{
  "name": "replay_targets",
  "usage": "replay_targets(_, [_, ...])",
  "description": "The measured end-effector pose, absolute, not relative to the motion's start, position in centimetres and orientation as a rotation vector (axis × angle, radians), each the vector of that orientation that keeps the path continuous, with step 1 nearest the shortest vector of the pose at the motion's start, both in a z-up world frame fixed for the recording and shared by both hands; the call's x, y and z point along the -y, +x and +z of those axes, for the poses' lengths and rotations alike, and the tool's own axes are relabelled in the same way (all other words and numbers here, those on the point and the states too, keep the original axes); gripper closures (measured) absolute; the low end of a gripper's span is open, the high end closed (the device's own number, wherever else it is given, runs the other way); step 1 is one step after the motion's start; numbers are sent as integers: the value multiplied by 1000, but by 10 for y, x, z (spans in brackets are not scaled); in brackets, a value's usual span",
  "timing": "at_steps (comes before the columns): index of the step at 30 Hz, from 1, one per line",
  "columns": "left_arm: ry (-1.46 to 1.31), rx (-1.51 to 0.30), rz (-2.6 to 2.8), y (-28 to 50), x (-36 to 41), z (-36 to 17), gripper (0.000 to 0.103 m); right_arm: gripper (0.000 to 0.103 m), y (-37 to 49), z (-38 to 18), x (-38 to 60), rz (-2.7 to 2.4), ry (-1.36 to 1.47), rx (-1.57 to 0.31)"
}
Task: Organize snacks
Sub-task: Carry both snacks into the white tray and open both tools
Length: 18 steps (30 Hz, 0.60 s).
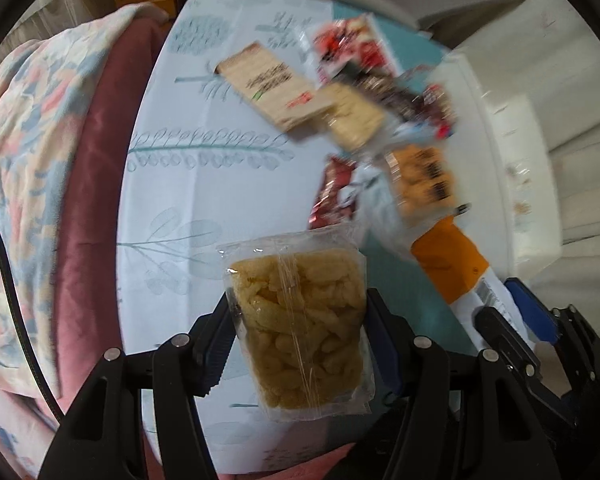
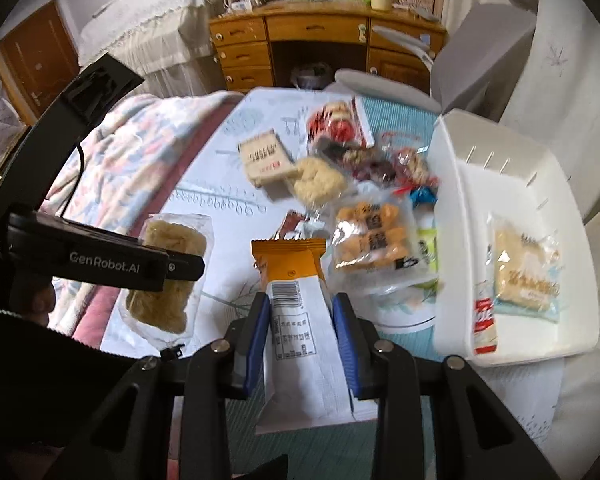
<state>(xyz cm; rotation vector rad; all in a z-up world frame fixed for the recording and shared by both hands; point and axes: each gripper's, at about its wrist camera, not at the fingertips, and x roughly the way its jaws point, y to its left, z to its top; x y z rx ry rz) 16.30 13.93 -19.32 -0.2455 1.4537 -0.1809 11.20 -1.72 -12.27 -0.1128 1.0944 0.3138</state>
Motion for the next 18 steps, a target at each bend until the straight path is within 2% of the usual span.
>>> replay_targets(7, [-337,-1308,-232,157,-110,-157,43,70,111,-94,59,349,-88,-1006])
replay_targets(18, [-391,-1182,-269,167,-39,-134,43,70,120,-70,137,348,-30,-901])
